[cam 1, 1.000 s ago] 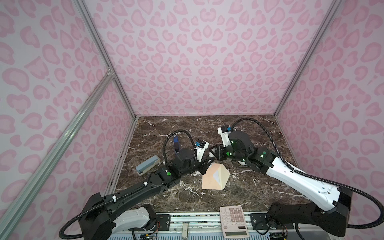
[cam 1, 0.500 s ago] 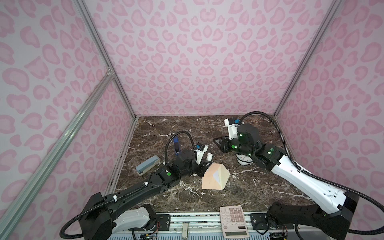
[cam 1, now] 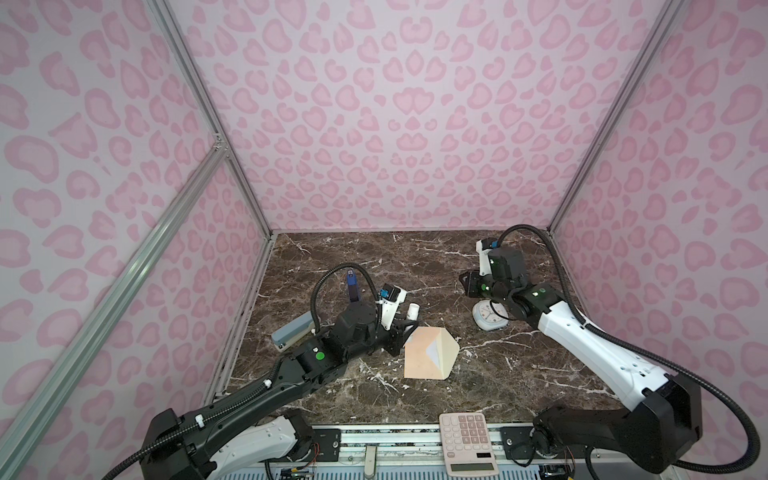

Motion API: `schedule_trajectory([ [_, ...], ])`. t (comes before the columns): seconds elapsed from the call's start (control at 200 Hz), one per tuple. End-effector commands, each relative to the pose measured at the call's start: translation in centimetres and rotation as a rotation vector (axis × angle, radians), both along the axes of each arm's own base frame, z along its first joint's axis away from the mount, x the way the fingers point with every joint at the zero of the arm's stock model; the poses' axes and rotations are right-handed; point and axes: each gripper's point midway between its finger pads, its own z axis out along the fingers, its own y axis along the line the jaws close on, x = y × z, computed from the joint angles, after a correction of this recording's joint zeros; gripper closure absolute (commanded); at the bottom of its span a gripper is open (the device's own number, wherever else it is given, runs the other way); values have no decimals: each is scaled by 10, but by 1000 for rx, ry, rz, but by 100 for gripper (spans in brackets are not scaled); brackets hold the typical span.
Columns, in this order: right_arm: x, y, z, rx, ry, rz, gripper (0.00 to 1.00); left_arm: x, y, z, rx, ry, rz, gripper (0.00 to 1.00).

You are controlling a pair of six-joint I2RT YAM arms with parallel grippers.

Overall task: Place the letter into the envelope and seal it
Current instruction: 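Carry the cap away with the right gripper and set it down near the clock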

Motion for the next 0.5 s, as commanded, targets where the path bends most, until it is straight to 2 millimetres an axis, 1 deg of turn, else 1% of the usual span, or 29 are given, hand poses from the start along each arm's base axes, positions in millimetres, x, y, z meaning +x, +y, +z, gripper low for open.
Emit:
schedule_trajectory([
  [0.0,23,-3,-22,-58,-19,-47,79,-1,3,13,-18,-29,8,78],
  [0.05,30,-2,-39,-84,13,-55,79,-1,5,15,-21,-29,12,78],
  [0.11,39,2,-65,-108,59,-59,79,-3,6,15,-21,-28,13,78],
  [0.19,49,5,-92,-121,98,-76,79,-5,7,16,-24,-29,13,78],
  [0.32,62,6,-124,-143,135,-108,79,-8,13,17,-28,-31,27,78],
  [0.495,73,5,-151,-166,157,-143,79,-10,20,18,-37,-36,45,78],
])
